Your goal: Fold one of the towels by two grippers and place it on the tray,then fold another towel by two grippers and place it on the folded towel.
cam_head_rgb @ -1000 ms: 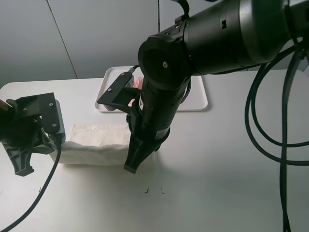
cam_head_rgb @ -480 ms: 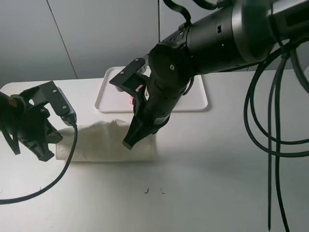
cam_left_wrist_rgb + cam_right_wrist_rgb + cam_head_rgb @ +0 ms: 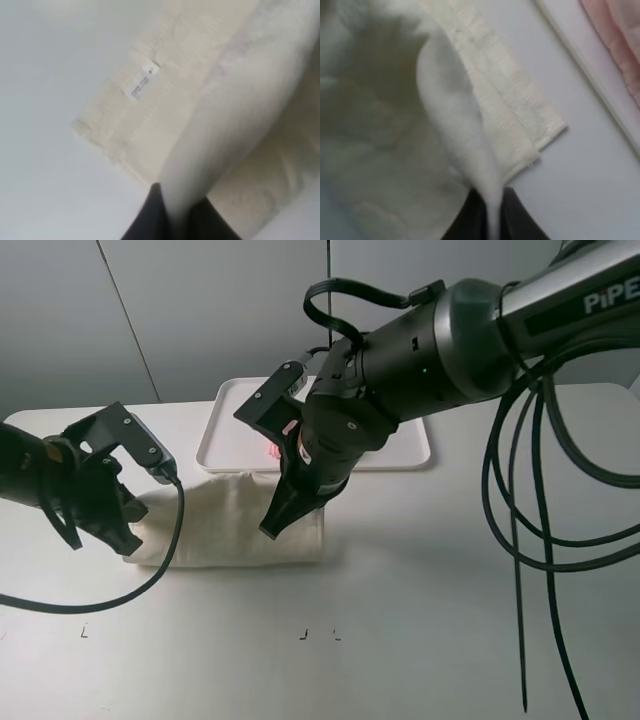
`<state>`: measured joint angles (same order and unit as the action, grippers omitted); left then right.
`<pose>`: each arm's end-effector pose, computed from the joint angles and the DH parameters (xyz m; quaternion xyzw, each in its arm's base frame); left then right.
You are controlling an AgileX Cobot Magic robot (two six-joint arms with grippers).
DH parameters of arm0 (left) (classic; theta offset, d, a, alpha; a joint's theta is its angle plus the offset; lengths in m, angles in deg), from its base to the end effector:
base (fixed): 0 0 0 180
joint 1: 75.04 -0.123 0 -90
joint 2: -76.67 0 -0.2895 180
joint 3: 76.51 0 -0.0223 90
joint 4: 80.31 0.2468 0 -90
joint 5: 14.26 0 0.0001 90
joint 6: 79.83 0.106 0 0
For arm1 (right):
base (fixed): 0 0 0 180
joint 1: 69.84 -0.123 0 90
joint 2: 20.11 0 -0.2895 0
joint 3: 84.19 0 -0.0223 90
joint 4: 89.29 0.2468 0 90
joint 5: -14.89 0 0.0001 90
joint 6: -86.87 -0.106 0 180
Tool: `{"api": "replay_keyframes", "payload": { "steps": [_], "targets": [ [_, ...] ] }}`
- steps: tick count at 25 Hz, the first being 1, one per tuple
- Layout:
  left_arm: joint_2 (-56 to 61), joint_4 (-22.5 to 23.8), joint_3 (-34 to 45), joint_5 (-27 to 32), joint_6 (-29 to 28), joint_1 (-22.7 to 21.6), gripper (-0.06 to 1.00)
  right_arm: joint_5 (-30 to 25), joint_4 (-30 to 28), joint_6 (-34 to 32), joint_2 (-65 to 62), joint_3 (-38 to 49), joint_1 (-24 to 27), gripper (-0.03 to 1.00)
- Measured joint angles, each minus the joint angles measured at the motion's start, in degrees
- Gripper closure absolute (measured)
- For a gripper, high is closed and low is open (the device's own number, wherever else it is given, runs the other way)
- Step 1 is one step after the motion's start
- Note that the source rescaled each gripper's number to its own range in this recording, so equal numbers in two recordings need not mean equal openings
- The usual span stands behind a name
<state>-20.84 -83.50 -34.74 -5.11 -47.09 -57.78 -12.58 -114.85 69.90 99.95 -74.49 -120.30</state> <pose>0.2587 -0.0814 0.1472 0.3836 0.8825 0.0250 0.2710 0.2665 0.2896 0.1388 -0.4404 0.8659 -0.0086 0.2372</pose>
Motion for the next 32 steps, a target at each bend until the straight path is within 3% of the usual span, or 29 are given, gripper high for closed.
{"api": "replay_keyframes", "payload": {
  "steps": [2,4,5,7,9,10,12,17,19,21,24,26,32],
  "targets": [
    [0.0,0.12,0.0,-2.08,-1.17,0.0,0.89,0.96,-1.55,-2.37,0.39,0.0,0.0,0.81],
    [0.0,0.24,0.0,-2.58,-1.86,-0.21,0.81,2.52,-2.31,-4.36,0.47,0.0,0.0,0.58],
    [0.0,0.24,0.0,-2.58,-1.97,-0.35,0.75,3.77,-2.31,-6.16,0.47,0.0,0.0,0.41],
    [0.0,0.12,0.0,-2.81,-2.57,-1.5,0.53,5.39,-3.13,-10.84,0.52,0.0,0.0,0.1],
    [0.0,-0.62,0.0,-3.23,-4.97,-3.03,0.24,5.77,-3.72,-14.32,0.52,0.0,0.0,-0.01],
    [0.0,-1.01,0.0,-3.67,-7.51,-4.06,0.08,5.62,-3.72,-15.32,0.52,0.0,0.0,-0.02],
    [0.0,-1.26,0.0,-4.67,-13.42,-6.29,-0.02,4.38,-3.72,-16.17,0.52,0.0,0.0,-0.03],
    [-0.02,-1.07,-0.57,0.16,-18.37,-8.53,-0.05,0.04,-0.58,-15.31,0.83,0.0,0.5,-0.03],
    [-0.4,-0.56,-1.84,3.9,-19.74,-8.53,-0.05,-1.29,4.92,-12.13,0.99,-0.11,1.64,-0.03],
    [-1.5,0.8,-3.99,7.8,-22.91,-8.53,-0.05,-2.91,14.09,-6.34,1.2,-0.69,3.45,-0.03],
    [-4.17,5.08,-8.37,14.67,-29.29,-8.53,-0.05,-7.01,27.84,3.69,1.29,-2.34,7.14,-0.03],
    [-6.1,7.06,-11.39,18.89,-32.31,-8.53,-0.05,-10.14,33.54,8.19,1.29,-3.5,8.51,-0.03],
    [-10.12,8.36,-16.91,26.16,-38.11,-8.53,-0.05,-14.1,38.36,12.29,1.29,-3.99,9.16,-0.03]
  ]
}}
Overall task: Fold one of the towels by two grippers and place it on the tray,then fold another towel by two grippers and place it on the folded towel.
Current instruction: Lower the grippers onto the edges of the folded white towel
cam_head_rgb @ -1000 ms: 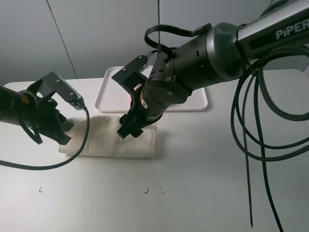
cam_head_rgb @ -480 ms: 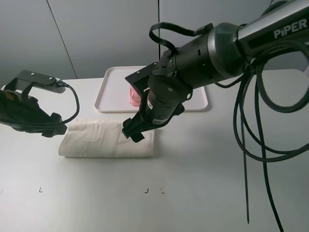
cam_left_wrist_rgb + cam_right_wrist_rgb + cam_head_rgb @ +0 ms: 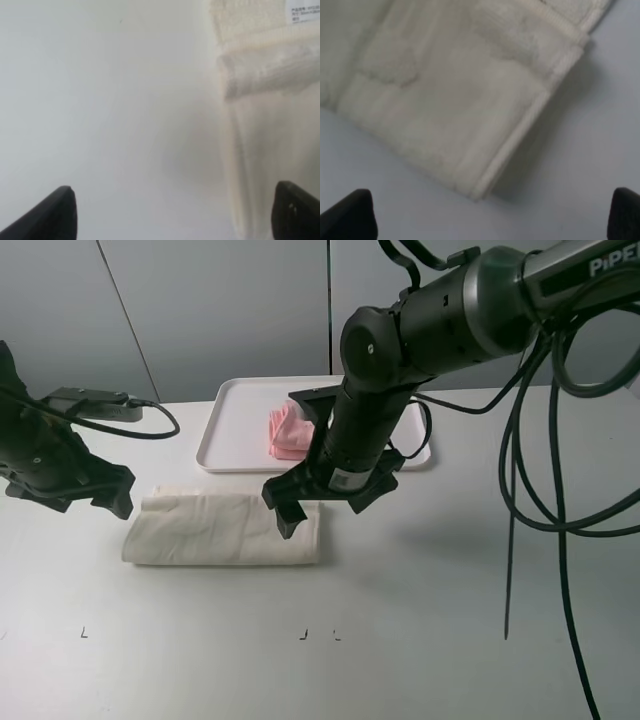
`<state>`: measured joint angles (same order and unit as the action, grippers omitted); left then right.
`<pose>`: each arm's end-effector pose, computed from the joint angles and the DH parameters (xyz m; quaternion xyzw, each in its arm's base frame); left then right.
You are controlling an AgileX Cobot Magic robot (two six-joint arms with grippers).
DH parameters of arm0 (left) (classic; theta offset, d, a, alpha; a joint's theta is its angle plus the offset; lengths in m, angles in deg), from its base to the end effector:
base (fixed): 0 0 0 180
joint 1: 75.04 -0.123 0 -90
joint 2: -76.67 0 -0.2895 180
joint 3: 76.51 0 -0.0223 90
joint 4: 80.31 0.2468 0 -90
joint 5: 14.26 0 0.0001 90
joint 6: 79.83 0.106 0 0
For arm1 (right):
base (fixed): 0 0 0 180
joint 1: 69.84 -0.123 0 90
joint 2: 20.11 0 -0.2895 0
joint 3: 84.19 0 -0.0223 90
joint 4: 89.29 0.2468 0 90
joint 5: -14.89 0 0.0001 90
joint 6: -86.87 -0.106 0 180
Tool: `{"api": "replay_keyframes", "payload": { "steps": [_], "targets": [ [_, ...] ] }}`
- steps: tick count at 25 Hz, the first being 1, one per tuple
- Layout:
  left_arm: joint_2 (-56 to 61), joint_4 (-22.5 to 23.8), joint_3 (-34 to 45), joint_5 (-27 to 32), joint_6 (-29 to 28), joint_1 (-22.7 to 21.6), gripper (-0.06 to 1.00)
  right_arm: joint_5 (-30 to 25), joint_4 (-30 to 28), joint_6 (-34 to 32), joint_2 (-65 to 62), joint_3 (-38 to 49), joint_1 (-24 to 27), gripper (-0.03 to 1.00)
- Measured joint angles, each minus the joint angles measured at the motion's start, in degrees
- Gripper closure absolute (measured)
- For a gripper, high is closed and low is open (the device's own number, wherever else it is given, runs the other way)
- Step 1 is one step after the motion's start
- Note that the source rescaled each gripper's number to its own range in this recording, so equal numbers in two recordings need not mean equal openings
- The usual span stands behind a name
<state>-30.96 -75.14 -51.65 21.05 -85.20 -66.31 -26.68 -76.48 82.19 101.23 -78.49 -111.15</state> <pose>0.3045 -0.0412 0.1452 0.0629 0.9919 0.0166 0.1090 0.2773 0.2645 0.1369 -0.2389 0.9625 0.1140 0.0588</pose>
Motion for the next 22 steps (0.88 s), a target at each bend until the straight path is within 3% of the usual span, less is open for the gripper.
{"api": "replay_keyframes", "payload": {
  "steps": [5,22],
  "targets": [
    [-5.78,0.91,-3.87,3.39,-2.01,0.0,-0.05,-1.11,0.19,1.04,0.0,0.0,0.0,-0.03],
    [-12.12,0.58,-4.82,1.52,-3.28,0.0,-0.05,-0.96,0.23,2.17,0.0,0.0,0.0,-0.03]
  ]
}}
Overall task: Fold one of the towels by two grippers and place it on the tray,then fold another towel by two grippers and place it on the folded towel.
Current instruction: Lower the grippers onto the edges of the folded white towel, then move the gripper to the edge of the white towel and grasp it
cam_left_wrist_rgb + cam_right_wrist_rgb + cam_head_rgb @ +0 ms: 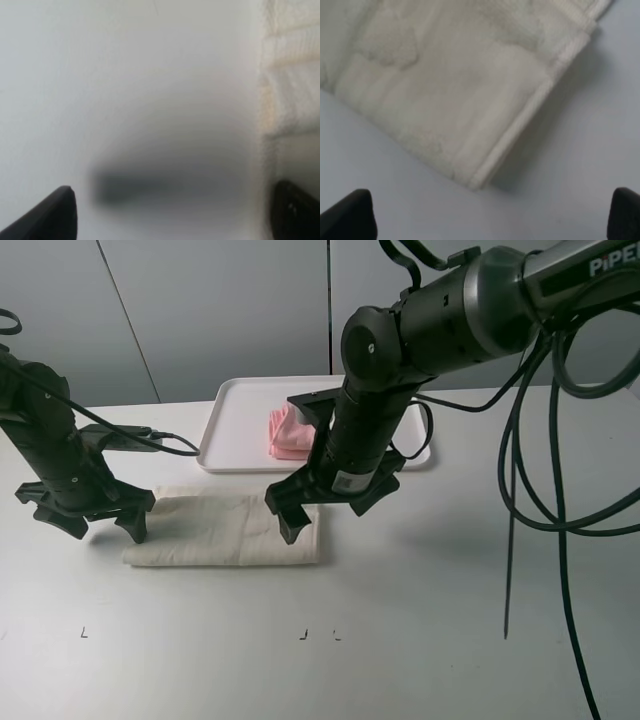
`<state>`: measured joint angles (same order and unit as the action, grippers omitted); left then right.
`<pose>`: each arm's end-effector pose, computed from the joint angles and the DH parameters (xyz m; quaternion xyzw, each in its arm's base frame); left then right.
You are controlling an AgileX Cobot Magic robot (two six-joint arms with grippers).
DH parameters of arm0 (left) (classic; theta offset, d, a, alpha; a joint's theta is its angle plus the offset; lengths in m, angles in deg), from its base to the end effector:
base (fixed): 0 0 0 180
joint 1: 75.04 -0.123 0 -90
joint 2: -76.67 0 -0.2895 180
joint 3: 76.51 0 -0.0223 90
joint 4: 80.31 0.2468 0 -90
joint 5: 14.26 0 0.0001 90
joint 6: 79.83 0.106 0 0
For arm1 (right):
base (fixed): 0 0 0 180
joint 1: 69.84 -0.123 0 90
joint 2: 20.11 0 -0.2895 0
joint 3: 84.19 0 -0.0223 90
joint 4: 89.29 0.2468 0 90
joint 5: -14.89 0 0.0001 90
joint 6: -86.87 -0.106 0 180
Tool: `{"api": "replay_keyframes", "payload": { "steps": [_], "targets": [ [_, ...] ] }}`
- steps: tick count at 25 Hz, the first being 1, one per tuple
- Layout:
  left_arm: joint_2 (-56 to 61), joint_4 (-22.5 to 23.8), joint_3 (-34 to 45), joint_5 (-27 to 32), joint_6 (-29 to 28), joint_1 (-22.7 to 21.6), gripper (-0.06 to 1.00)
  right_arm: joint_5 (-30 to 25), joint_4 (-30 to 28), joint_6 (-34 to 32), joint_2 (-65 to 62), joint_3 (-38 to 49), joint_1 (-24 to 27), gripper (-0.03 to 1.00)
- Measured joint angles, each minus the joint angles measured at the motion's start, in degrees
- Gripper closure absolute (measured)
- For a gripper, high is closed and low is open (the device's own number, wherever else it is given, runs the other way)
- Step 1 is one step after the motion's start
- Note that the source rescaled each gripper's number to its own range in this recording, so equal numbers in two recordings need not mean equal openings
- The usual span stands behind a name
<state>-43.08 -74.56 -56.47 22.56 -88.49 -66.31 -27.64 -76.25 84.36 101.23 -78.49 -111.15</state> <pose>0.3236 -0.0432 0.0946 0.0399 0.9983 0.0264 0.0339 0.2757 0.2638 0.1366 -0.2566 0.9586 0.1117 0.0524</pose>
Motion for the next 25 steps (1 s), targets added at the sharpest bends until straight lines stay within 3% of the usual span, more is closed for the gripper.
{"api": "replay_keyframes", "payload": {
  "steps": [5,15,25],
  "targets": [
    [0.0,0.0,0.0,-0.14,-0.13,0.0,-0.05,1.2,0.14,1.14,0.83,-0.91,0.0,-0.03],
    [0.0,0.0,0.0,-0.03,-0.13,0.0,-0.05,-3.66,-0.46,1.66,10.6,-12.34,0.02,-0.03],
    [0.0,0.0,0.0,0.3,-0.13,0.0,-0.05,-3.64,-1.27,0.63,14.67,-13.28,0.02,-0.03]
  ]
}}
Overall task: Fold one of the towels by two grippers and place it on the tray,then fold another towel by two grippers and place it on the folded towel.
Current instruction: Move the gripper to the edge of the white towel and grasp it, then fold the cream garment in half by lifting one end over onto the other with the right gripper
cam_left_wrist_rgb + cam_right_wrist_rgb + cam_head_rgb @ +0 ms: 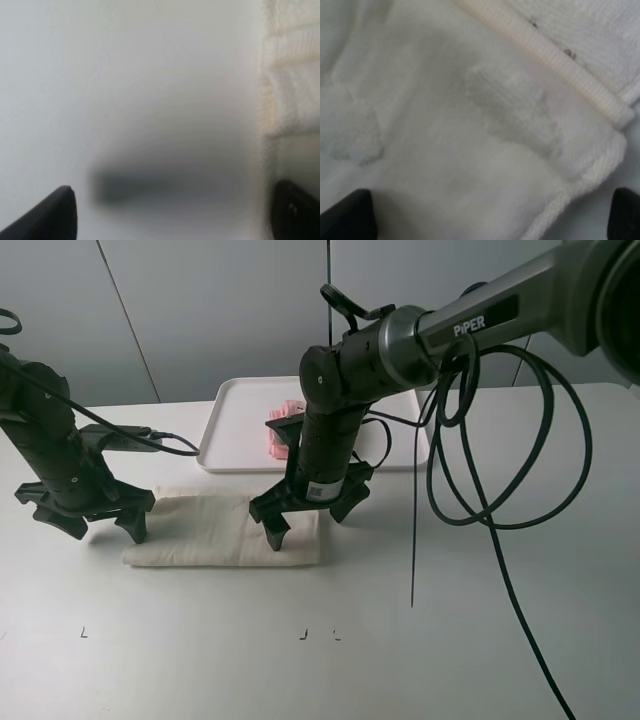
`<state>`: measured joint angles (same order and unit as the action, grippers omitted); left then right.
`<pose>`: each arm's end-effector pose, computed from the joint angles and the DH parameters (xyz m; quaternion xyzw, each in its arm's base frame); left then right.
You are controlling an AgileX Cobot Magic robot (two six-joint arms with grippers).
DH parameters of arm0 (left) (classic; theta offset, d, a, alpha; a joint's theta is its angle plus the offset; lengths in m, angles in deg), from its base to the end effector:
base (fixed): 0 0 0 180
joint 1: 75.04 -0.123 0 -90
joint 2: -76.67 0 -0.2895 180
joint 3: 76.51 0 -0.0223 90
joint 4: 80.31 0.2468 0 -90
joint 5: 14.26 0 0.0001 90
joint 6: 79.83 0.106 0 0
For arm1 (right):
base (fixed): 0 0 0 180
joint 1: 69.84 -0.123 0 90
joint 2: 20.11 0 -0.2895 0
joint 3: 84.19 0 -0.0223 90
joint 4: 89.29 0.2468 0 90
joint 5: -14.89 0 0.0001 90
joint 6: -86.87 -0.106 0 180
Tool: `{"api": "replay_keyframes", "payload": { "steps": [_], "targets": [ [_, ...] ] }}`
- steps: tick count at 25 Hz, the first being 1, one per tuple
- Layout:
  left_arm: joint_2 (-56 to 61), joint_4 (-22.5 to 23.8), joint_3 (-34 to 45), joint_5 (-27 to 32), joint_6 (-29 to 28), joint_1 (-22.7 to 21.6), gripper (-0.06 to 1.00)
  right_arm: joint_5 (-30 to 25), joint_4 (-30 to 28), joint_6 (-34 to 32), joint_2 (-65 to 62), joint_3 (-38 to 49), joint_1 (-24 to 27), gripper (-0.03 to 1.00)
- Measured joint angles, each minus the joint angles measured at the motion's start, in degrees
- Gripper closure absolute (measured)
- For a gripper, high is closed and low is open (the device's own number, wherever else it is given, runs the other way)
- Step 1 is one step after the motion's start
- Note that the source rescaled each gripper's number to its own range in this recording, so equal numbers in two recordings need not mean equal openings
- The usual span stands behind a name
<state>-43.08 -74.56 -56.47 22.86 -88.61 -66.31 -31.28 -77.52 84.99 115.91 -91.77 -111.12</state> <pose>0.3231 -0.0431 0.0946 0.0387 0.9984 0.0269 0.0314 0.3101 0.2930 0.0838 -0.2714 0.9582 0.0890 0.0151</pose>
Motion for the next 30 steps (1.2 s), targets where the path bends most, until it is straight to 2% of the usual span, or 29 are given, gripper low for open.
{"api": "replay_keyframes", "payload": {
  "steps": [4,5,7,9,14,18,19,30],
  "targets": [
    [0.0,0.0,0.0,0.0,0.0,0.0,-0.05,0.0,-0.21,-0.62,0.37,-0.25,0.0,-0.03],
    [0.0,0.0,0.0,0.0,0.0,0.0,-0.05,0.0,-0.21,-0.73,0.37,-0.35,0.0,0.0],
    [0.0,0.0,0.0,0.0,0.0,0.0,-0.05,0.0,-0.11,-0.84,0.61,-0.37,0.0,0.12],
    [0.0,0.0,0.0,0.13,0.0,0.0,-0.05,0.0,0.78,-0.84,0.96,-0.47,0.0,0.29],
    [0.0,0.37,0.0,0.13,-0.26,0.0,-0.05,0.0,4.06,-0.05,1.55,-0.57,0.0,0.55],
    [0.0,0.49,0.0,0.13,-0.36,0.0,-0.05,0.0,5.52,0.79,2.01,-0.67,0.0,0.89],
    [0.0,0.49,0.0,0.13,-0.25,0.0,-0.05,0.0,5.65,1.0,2.01,-0.67,0.0,0.92],
    [0.0,0.6,0.0,0.13,-0.16,0.0,-0.05,-0.69,5.99,1.49,0.68,-0.66,0.0,0.92]
  ]
}}
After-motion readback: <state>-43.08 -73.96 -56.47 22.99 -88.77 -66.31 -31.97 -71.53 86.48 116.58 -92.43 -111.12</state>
